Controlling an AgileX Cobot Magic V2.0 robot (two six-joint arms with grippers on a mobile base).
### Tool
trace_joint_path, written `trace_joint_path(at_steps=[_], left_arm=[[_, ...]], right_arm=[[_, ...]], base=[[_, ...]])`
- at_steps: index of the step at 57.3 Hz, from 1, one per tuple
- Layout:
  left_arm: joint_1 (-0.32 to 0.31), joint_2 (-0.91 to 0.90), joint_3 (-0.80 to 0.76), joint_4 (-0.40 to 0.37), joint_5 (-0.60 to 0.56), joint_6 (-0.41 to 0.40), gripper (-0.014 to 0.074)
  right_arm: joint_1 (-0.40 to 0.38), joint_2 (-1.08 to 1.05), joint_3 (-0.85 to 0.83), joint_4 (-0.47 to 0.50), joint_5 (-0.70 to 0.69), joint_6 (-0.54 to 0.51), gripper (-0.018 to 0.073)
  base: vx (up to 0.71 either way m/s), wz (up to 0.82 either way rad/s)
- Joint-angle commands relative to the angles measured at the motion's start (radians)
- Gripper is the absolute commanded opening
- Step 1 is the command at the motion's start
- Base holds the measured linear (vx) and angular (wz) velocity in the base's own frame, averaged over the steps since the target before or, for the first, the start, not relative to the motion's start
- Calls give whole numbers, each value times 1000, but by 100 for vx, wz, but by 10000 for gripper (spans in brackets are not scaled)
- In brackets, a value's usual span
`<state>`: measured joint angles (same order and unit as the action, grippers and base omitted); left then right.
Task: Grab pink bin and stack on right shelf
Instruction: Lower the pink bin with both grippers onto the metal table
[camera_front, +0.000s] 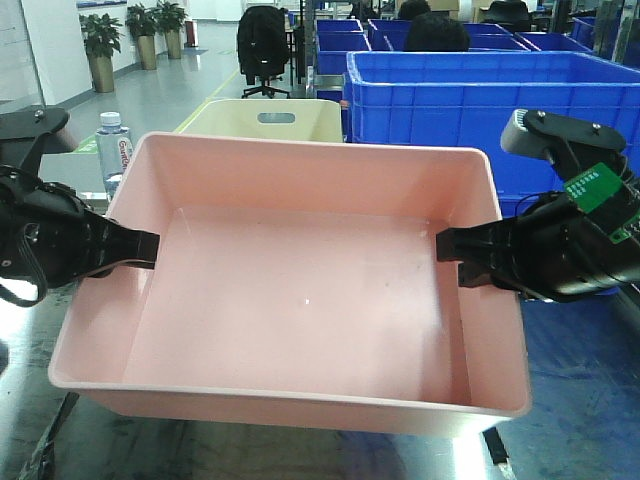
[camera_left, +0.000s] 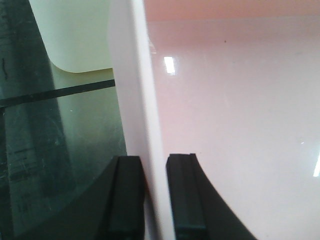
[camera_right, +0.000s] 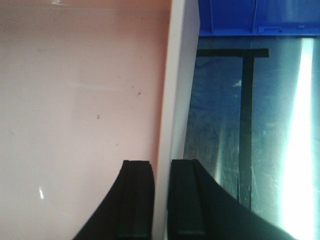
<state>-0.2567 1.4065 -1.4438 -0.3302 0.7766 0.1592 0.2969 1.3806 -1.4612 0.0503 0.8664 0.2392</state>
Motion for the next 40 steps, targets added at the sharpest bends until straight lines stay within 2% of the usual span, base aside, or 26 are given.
trace_joint_path(at_steps=[1, 12, 23, 34, 40], left_arm=[[1, -14, -36, -13, -31, 16, -1], [1, 68, -31, -7, 20, 14, 0], [1, 135, -31, -7, -1, 16, 15], [1, 188, -31, -7, -26, 18, 100], [1, 207, -31, -8, -28, 18, 180]], right_arm=[[-8, -31, -34, 48, -169, -33, -8], [-8, 70, -34, 59, -179, -60, -8], [-8, 176, -34, 63, -182, -138, 21], [-8, 243, -34, 63, -181, -151, 134], [-8, 248, -34, 62, -186, -151, 248]], base=[[0, 0], [0, 0], [0, 0], [0, 0], [0, 0]])
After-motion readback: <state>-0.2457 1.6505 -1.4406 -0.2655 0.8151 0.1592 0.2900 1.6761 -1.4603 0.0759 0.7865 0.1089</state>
